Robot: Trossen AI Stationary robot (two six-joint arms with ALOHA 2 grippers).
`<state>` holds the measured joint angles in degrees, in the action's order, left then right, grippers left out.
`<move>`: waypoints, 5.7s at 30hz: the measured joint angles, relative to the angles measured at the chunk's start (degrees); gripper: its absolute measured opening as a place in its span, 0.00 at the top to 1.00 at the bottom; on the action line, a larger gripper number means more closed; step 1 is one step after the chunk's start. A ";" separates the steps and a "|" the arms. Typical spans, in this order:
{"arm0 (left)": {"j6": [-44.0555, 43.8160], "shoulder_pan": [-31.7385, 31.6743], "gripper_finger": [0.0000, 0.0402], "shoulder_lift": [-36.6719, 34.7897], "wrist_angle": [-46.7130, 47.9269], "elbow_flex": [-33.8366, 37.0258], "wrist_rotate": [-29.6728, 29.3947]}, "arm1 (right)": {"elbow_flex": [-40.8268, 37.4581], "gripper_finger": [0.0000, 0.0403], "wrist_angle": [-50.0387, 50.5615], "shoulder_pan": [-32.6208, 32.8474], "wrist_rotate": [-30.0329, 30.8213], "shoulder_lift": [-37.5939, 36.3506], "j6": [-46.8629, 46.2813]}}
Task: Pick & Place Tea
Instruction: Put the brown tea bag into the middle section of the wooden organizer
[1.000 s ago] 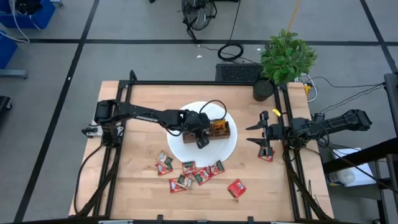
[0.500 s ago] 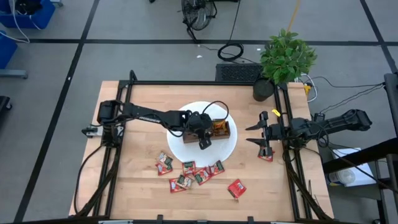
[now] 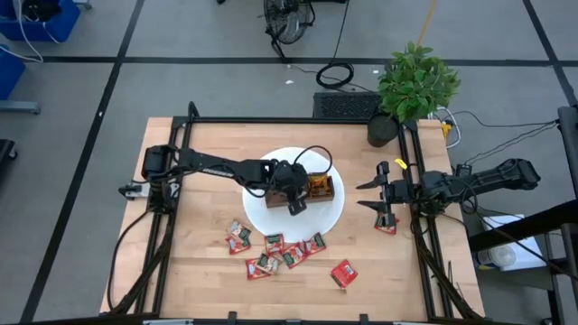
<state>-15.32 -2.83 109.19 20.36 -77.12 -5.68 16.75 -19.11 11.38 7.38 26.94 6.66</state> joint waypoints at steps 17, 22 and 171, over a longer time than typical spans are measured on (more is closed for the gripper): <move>0.40 5.82 1.00 0.00 -6.90 4.24 -16.13 | 0.02 0.57 0.70 0.00 0.02 0.02 -1.07; 0.97 6.76 1.00 0.00 -17.80 10.68 -18.46 | 0.04 0.57 0.68 0.00 0.02 0.02 -1.29; 4.72 8.55 0.86 -3.30 -14.05 9.97 -12.98 | 0.07 0.58 0.79 -0.02 0.04 0.12 -1.28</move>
<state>-10.61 5.72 105.89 6.31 -67.16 -18.66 16.82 -18.32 11.35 7.42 27.05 5.37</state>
